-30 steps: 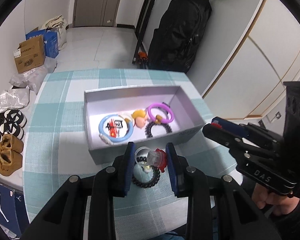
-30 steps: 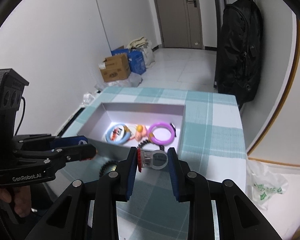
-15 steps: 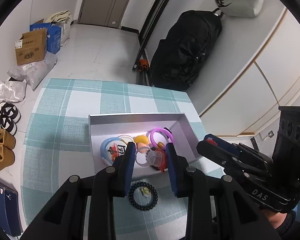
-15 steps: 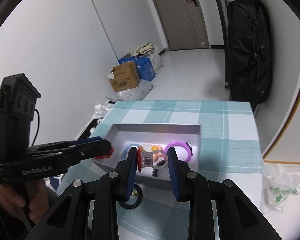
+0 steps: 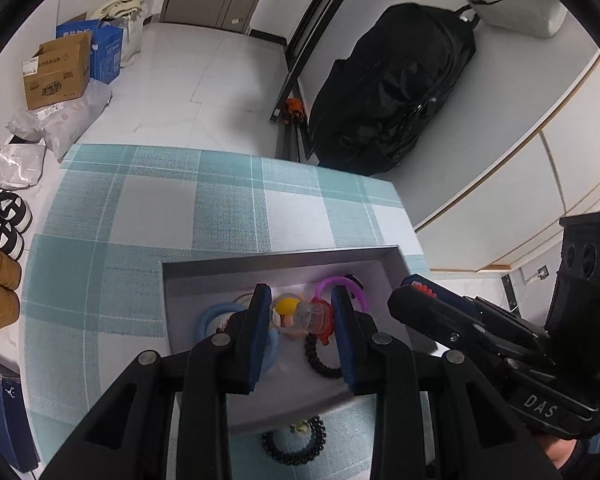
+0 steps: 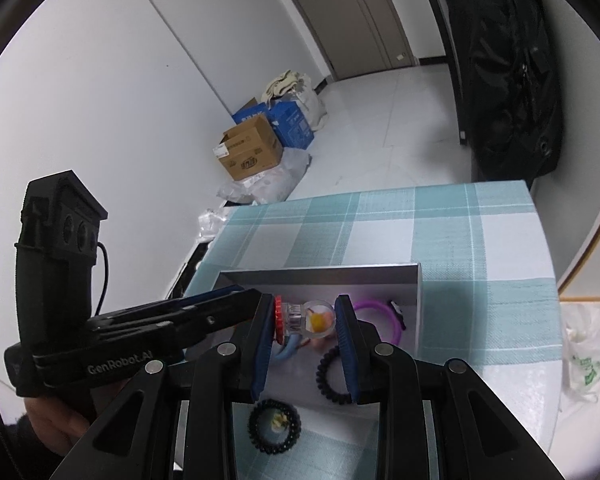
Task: Organize jewelry
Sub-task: 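Lower the clear ring and red charm into the box with both tools and open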
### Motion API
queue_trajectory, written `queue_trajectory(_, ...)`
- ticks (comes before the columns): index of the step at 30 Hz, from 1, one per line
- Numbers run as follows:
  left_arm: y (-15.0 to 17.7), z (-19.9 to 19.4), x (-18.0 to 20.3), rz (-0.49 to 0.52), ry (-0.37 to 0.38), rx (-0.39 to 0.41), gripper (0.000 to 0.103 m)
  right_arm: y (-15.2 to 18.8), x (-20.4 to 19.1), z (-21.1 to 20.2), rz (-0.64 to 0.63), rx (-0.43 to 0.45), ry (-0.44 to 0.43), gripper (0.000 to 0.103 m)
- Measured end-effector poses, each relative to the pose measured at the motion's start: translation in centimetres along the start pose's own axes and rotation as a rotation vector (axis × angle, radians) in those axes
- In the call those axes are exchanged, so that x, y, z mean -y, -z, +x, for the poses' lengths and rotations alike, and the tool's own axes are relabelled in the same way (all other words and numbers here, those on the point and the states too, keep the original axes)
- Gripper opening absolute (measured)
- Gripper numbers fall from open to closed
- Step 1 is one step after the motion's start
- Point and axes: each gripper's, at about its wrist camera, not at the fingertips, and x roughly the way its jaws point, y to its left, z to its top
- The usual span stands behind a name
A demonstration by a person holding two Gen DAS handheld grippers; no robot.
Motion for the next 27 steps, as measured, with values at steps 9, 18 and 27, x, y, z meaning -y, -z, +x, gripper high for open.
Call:
queue_trajectory(9, -0.3, 1.4, -1.5, -0.050, -0.005, -0.051, 0.025, -0.6, 1.4, 2.0, 0.049, -0.055, -0.010, 0.029)
queue_trajectory(18, -0.3, 1.3, -0.5, -0.020, 0.014, -0.040, 0.025, -0.6, 1.6, 2.3, 0.063, -0.064, -0.011, 0.031)
queue_trajectory(27, -0.5, 1.3, -0.7, -0.054, 0.042, -0.053, 0.027, -0.6, 1.4, 1.7, 0.056, -0.036, 0.010, 0.043)
